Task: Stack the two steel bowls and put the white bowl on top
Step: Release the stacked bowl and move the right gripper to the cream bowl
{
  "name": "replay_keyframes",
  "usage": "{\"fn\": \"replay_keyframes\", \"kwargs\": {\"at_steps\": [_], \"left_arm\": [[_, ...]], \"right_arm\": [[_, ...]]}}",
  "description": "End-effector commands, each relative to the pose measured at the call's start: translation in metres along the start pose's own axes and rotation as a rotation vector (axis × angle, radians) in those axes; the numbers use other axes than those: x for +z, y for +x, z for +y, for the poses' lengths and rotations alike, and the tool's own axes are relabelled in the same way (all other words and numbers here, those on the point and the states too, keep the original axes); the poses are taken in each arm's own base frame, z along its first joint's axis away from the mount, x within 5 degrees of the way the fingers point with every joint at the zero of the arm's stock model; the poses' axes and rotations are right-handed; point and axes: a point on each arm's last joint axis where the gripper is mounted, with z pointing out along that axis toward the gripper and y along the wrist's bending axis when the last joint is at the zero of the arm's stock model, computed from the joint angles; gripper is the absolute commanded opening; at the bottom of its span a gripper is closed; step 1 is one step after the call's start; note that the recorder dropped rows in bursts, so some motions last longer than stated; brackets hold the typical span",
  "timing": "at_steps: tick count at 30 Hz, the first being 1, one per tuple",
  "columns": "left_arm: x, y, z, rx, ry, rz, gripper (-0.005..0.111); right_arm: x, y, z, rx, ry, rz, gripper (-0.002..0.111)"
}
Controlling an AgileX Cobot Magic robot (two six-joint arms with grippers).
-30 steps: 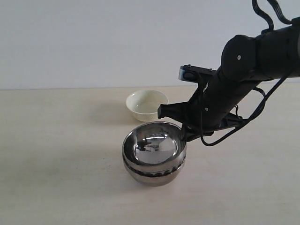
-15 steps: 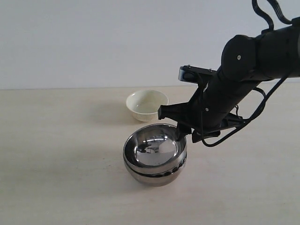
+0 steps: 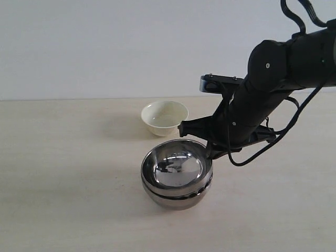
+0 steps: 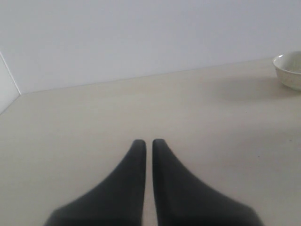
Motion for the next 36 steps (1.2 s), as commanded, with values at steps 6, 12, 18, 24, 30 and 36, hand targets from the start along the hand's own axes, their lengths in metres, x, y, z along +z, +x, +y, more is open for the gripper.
{"fn": "replay_keyframes", "kwargs": {"at_steps": [6,12,18,24,30,36], "left_arm": [[0.000,0.000,0.000,-0.017,-0.002,-0.007,0.004],[0.000,0.000,0.000,-0.017,-0.002,-0.007,0.004],[0.000,0.000,0.000,-0.017,-0.002,-0.007,0.004],[0.000,0.000,0.000,-0.017,-0.002,-0.007,0.004],[0.000,0.000,0.000,-0.017,-0.002,-0.007,0.004],[0.000,0.000,0.000,-0.017,-0.002,-0.007,0.004]], "right_arm": [[0.029,0.005,0.001,0.069,-0.067,0.033,0.000],[0.026,0.004,0.003,0.043,-0.082,0.005,0.000],[0.023,0.004,0.003,0.015,-0.076,0.005,0.008],[0.023,0.005,0.003,-0.007,-0.076,0.013,0.049],[0.000,-0.004,0.007,-0.037,-0.096,-0.090,0.048],[-0.043,-0.046,0.027,-0.099,-0.136,-0.237,0.040]]}}
